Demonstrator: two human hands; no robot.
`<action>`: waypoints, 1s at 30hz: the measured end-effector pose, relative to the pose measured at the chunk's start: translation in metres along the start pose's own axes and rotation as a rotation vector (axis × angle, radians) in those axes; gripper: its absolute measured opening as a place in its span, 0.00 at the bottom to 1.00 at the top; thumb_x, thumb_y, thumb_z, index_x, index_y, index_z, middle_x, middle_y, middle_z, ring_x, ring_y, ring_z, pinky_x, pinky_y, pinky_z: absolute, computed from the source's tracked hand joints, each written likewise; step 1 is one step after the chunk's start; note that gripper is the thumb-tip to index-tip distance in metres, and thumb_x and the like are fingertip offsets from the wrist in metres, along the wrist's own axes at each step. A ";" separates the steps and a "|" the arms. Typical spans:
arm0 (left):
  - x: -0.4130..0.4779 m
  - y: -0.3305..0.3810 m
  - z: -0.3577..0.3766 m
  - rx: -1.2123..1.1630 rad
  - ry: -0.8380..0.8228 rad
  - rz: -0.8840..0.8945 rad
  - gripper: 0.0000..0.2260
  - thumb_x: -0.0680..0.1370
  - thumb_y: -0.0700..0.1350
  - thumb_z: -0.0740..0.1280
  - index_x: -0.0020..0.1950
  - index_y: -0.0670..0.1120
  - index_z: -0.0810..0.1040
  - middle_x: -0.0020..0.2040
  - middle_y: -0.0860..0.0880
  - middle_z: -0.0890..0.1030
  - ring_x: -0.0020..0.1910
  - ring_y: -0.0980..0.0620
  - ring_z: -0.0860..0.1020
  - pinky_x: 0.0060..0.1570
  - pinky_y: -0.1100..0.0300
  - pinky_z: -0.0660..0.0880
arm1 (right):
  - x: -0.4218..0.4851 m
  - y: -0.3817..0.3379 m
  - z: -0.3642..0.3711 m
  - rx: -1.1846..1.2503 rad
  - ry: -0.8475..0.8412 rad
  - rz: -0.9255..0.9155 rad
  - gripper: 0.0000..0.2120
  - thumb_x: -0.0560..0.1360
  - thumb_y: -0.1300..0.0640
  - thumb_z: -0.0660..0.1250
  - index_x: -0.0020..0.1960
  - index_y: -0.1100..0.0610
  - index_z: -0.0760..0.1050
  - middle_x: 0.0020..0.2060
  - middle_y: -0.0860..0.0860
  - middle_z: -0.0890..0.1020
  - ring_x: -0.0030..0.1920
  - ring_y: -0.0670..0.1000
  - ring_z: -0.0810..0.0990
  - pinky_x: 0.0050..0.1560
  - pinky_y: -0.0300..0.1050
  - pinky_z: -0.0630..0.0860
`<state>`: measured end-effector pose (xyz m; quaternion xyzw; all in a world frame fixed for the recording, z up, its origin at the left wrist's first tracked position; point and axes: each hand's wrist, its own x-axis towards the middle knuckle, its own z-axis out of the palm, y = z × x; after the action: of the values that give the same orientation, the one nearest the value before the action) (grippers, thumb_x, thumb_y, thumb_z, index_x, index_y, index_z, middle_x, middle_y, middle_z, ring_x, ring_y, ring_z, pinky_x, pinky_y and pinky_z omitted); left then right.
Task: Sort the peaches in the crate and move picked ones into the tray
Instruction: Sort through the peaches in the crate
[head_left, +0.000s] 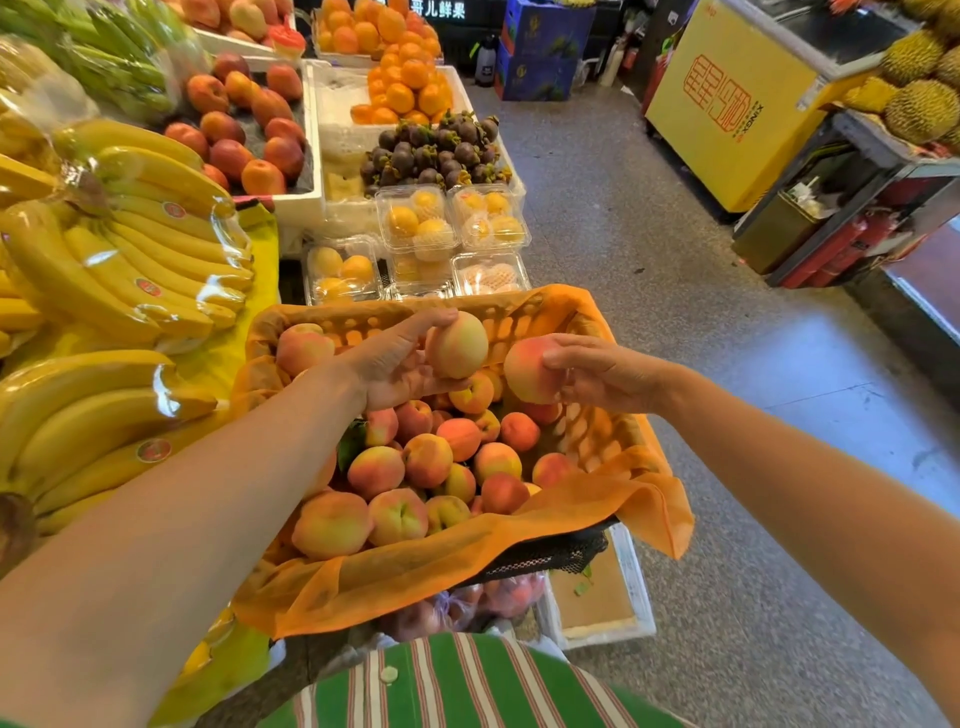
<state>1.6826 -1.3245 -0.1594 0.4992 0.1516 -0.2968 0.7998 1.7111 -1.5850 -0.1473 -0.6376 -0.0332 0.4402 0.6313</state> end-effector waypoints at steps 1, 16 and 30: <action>0.001 -0.001 -0.001 0.029 0.024 -0.006 0.14 0.76 0.49 0.68 0.60 0.46 0.74 0.58 0.39 0.75 0.53 0.42 0.79 0.56 0.46 0.78 | 0.001 -0.002 -0.001 -0.106 0.020 0.031 0.26 0.70 0.53 0.74 0.66 0.57 0.73 0.61 0.56 0.77 0.59 0.53 0.79 0.52 0.45 0.80; 0.022 -0.004 -0.024 0.163 0.054 -0.121 0.09 0.78 0.52 0.65 0.51 0.48 0.75 0.50 0.46 0.76 0.61 0.41 0.73 0.68 0.41 0.67 | 0.061 0.027 0.001 -1.653 -0.082 0.455 0.24 0.67 0.55 0.75 0.61 0.57 0.73 0.54 0.54 0.78 0.52 0.55 0.77 0.47 0.49 0.77; 0.030 -0.001 -0.015 0.068 -0.039 -0.221 0.20 0.77 0.51 0.67 0.65 0.45 0.71 0.62 0.38 0.73 0.49 0.40 0.82 0.49 0.47 0.81 | 0.062 0.022 -0.012 -0.992 0.221 0.004 0.17 0.75 0.51 0.69 0.63 0.53 0.74 0.57 0.52 0.80 0.58 0.52 0.79 0.58 0.48 0.77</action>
<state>1.7059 -1.3213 -0.1835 0.5004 0.1802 -0.3977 0.7477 1.7451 -1.5619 -0.2007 -0.9035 -0.1701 0.3027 0.2514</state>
